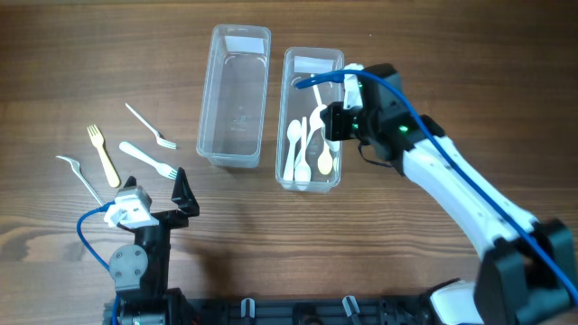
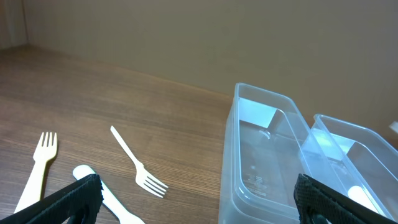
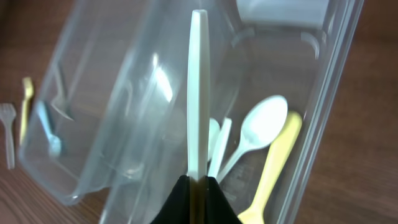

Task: Pack container

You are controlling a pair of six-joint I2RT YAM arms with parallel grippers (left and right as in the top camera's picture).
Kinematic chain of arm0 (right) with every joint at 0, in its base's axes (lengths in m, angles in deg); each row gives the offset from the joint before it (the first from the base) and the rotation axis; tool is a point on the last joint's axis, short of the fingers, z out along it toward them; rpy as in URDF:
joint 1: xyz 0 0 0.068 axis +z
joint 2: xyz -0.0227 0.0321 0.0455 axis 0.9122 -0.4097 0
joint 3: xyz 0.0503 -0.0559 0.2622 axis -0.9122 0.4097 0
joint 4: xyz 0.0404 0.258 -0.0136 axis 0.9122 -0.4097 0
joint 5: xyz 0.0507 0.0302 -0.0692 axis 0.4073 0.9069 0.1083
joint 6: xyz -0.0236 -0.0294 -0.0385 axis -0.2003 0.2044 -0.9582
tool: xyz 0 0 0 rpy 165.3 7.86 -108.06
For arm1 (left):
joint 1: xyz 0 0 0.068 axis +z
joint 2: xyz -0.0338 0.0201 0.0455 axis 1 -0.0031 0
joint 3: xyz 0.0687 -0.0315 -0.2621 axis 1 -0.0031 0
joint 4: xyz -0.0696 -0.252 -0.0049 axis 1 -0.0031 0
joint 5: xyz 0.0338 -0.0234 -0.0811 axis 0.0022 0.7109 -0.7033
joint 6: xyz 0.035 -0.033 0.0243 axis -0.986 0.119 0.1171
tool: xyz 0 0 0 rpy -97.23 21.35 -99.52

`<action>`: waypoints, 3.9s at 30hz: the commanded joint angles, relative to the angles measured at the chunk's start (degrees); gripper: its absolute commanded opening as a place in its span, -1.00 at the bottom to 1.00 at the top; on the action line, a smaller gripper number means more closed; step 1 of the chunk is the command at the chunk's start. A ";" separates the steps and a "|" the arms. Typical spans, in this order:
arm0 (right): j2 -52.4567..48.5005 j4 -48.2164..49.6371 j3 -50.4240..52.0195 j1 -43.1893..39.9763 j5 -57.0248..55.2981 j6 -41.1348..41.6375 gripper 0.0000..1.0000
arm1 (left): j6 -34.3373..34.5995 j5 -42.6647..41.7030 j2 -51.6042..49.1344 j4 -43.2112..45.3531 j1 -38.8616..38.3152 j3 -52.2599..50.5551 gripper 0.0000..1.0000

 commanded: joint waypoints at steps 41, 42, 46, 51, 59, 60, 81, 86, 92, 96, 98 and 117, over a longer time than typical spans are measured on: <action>25.88 -19.41 -1.25 -8.96 -44.15 -11.89 0.99 | -1.11 -0.07 0.42 0.11 -0.15 -0.44 0.99; 25.88 -19.43 -1.25 -8.96 -44.15 -11.87 1.00 | -1.14 -0.07 0.42 0.11 -0.15 -0.44 0.99; 25.88 -19.41 -1.25 -8.96 -44.15 -11.89 0.99 | -1.11 -0.09 0.42 0.13 -0.15 -0.44 1.00; 25.88 -19.43 -1.25 -8.96 -44.15 -11.89 0.99 | -1.09 -0.31 0.42 0.15 -0.17 -0.44 1.00; 25.88 -19.41 -1.25 -8.96 -44.15 -11.89 1.00 | 3.19 -9.38 0.42 1.62 -0.17 2.16 0.99; 25.88 -19.43 -1.25 -8.96 -44.15 -11.89 0.99 | 4.33 -9.35 0.39 1.51 -0.17 3.87 0.99; 25.88 -19.41 -1.25 -8.96 -44.15 -11.91 1.00 | 4.92 -0.94 -44.65 -34.03 -0.15 62.47 1.00; 25.88 -19.41 -1.25 -8.96 -44.15 -11.89 0.99 | 11.72 8.96 -55.06 -36.68 0.13 62.47 1.00; 25.88 -19.43 -1.25 -8.96 -44.15 -11.89 0.99 | 22.25 17.14 -66.10 -41.90 8.63 62.47 1.00; 25.88 -19.41 -1.25 -8.96 -44.15 -11.91 0.99 | 22.99 9.53 -76.56 -41.99 17.66 62.47 0.99; 25.88 -19.41 -1.25 -8.96 -44.15 -11.89 1.00 | 22.97 6.75 -82.29 -41.79 21.22 62.47 0.99; 25.88 -19.41 -1.25 -8.96 -44.13 -11.87 0.99 | 15.69 8.04 -96.65 -32.50 27.78 62.40 0.57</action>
